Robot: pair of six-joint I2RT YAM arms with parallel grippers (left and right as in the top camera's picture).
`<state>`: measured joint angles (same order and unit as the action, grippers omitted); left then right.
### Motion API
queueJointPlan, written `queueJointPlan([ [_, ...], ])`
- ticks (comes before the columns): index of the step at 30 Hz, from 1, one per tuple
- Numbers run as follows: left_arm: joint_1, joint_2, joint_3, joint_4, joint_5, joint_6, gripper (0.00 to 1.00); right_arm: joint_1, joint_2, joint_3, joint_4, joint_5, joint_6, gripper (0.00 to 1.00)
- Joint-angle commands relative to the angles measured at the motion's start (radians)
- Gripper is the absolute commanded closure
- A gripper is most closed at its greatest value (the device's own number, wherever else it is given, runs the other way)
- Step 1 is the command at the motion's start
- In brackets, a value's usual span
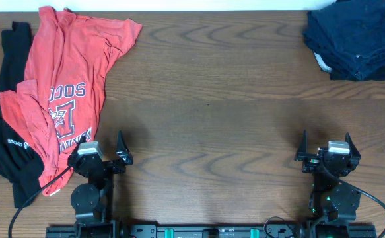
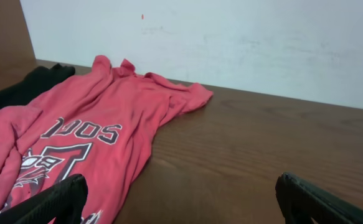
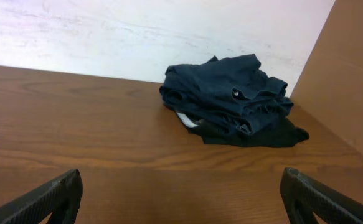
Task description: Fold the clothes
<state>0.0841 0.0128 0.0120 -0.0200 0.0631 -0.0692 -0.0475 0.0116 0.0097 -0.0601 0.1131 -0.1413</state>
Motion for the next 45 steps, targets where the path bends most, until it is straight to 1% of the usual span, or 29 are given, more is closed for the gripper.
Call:
queueJointPlan([
  [1,0.005,0.032,-0.008,-0.047,-0.003,0.028,0.02,-0.008,-0.007,-0.004,0.0,0.011,0.014,0.01],
  [11,0.005,0.166,-0.008,-0.047,-0.014,0.031,0.02,-0.008,-0.007,-0.004,0.0,0.011,0.014,0.01],
  [12,0.005,0.174,-0.008,-0.048,-0.032,0.032,0.02,-0.008,-0.007,-0.004,0.0,0.011,0.014,0.01],
  [26,0.005,0.269,-0.008,-0.048,-0.03,0.032,0.02,-0.008,-0.007,-0.004,0.0,0.011,0.014,0.01],
  [33,0.004,0.243,-0.008,-0.048,-0.03,0.032,0.02,-0.008,-0.007,-0.004,0.0,0.011,0.014,0.01],
  [41,0.005,0.131,-0.008,-0.047,-0.03,0.032,0.02,-0.008,-0.007,-0.004,0.0,0.011,0.014,0.01],
  [45,0.005,0.114,-0.008,-0.047,-0.03,0.032,0.02,-0.008,-0.007,-0.004,0.0,0.011,0.014,0.01],
])
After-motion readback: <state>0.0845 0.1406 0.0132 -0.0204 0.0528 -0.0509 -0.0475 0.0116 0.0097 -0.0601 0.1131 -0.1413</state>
